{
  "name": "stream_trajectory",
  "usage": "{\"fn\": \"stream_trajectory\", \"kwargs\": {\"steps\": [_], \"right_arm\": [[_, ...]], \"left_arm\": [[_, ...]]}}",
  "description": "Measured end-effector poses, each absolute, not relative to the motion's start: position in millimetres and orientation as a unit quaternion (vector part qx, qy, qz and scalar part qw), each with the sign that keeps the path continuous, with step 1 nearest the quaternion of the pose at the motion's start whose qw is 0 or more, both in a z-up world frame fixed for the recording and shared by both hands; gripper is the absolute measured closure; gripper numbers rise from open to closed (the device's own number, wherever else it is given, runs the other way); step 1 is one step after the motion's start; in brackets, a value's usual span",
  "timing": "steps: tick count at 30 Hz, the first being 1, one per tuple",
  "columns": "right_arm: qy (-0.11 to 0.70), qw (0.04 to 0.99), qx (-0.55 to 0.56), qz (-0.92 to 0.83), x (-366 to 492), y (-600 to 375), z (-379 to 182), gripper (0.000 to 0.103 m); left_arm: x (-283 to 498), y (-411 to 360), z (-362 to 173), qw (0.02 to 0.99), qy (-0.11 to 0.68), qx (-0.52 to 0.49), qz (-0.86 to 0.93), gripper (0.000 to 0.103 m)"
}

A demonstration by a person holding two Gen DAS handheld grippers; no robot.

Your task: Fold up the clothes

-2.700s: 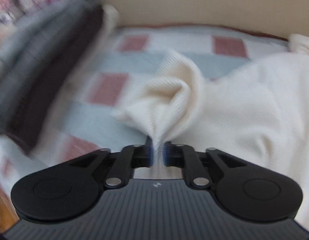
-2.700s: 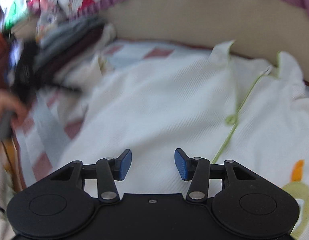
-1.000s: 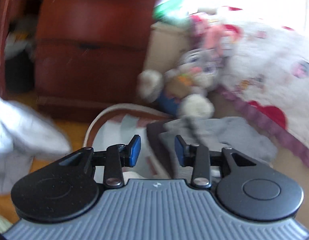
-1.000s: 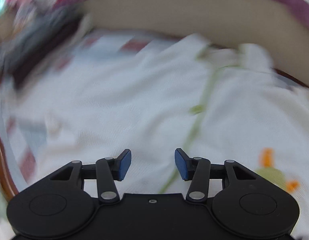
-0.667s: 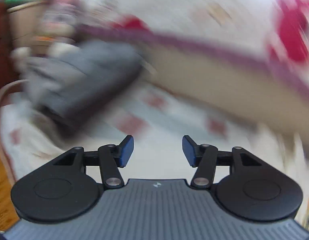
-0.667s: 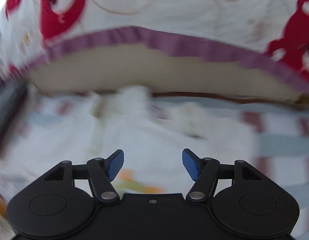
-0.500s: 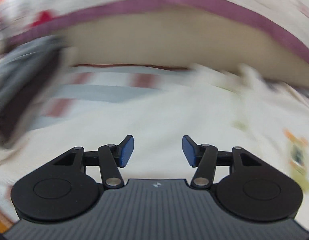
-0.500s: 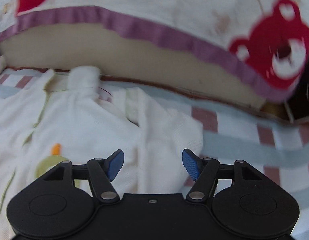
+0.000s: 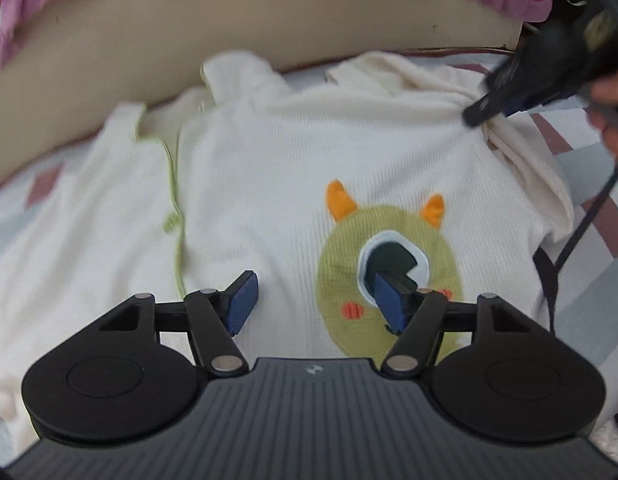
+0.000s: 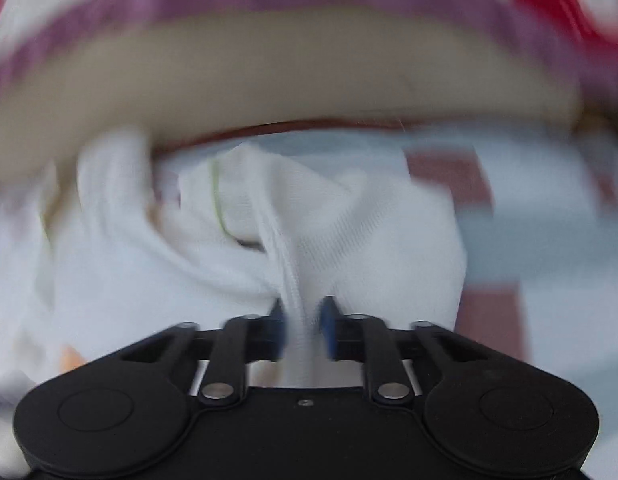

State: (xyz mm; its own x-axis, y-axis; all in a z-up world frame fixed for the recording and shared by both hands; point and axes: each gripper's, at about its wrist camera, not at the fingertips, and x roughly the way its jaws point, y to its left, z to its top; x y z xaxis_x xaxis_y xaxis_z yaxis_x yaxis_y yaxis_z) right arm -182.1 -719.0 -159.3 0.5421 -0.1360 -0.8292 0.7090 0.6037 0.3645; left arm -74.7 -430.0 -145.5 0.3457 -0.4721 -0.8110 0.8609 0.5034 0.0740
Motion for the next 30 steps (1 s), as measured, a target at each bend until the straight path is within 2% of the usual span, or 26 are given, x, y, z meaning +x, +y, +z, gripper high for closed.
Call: {"fn": "stream_trajectory", "kwargs": {"steps": [5, 9, 12, 13, 14, 15, 16, 21, 22, 23, 24, 25, 27, 29, 30], "right_arm": [[0.35, 0.793, 0.368, -0.338, -237.3, -730.1, -129.6, 0.096], [0.402, 0.766, 0.233, -0.445, -246.1, -718.1, -130.2, 0.095], [0.344, 0.812, 0.354, -0.311, -236.5, -725.9, -134.0, 0.091], [0.343, 0.826, 0.342, -0.287, -221.5, -722.7, -134.1, 0.091], [0.343, 0.84, 0.329, -0.264, -206.1, -719.4, -134.1, 0.088], [0.343, 0.852, 0.314, -0.24, -190.7, -716.0, -134.1, 0.086], [0.342, 0.864, 0.3, -0.217, -175.3, -712.6, -134.1, 0.085], [0.382, 0.873, 0.233, -0.191, -122.1, -701.6, -157.8, 0.084], [0.389, 0.876, 0.214, -0.19, -113.3, -699.4, -161.0, 0.073], [0.393, 0.876, 0.211, -0.185, -106.8, -702.7, -162.6, 0.043], [0.395, 0.875, 0.214, -0.18, -98.5, -703.9, -166.4, 0.031], [0.395, 0.876, 0.211, -0.181, -96.3, -709.0, -172.5, 0.025], [0.415, 0.866, 0.179, -0.216, -87.1, -714.1, -187.7, 0.032], [0.409, 0.861, 0.171, -0.248, -95.9, -722.1, -182.2, 0.1], [0.406, 0.859, 0.167, -0.264, -100.6, -726.1, -179.2, 0.099]], "left_arm": [[-73.0, -424.3, -156.9, 0.777, 0.353, 0.301, -0.426, 0.03], [-73.0, -430.5, -150.6, 0.773, 0.349, 0.296, -0.44, 0.03], [-72.4, -444.9, -131.0, 0.764, 0.342, 0.239, -0.492, 0.03], [-72.7, -452.2, -125.2, 0.76, 0.34, 0.226, -0.505, 0.035], [-72.8, -461.0, -120.9, 0.757, 0.335, 0.22, -0.515, 0.044], [-72.5, -469.0, -118.0, 0.754, 0.329, 0.216, -0.526, 0.071], [-71.7, -476.6, -116.0, 0.749, 0.326, 0.219, -0.534, 0.082], [-55.8, -490.4, -114.7, 0.757, 0.34, 0.224, -0.512, 0.087], [-50.5, -489.4, -116.4, 0.759, 0.345, 0.223, -0.505, 0.087], [-45.2, -488.4, -118.1, 0.762, 0.35, 0.222, -0.497, 0.087], [-40.5, -487.3, -120.1, 0.765, 0.354, 0.222, -0.49, 0.086], [-37.5, -485.5, -122.6, 0.769, 0.356, 0.224, -0.481, 0.086], [-34.1, -480.8, -126.9, 0.775, 0.365, 0.229, -0.462, 0.086], [-31.1, -475.7, -129.6, 0.776, 0.375, 0.23, -0.452, 0.086], [-29.5, -473.1, -130.7, 0.776, 0.38, 0.23, -0.448, 0.086]]}}
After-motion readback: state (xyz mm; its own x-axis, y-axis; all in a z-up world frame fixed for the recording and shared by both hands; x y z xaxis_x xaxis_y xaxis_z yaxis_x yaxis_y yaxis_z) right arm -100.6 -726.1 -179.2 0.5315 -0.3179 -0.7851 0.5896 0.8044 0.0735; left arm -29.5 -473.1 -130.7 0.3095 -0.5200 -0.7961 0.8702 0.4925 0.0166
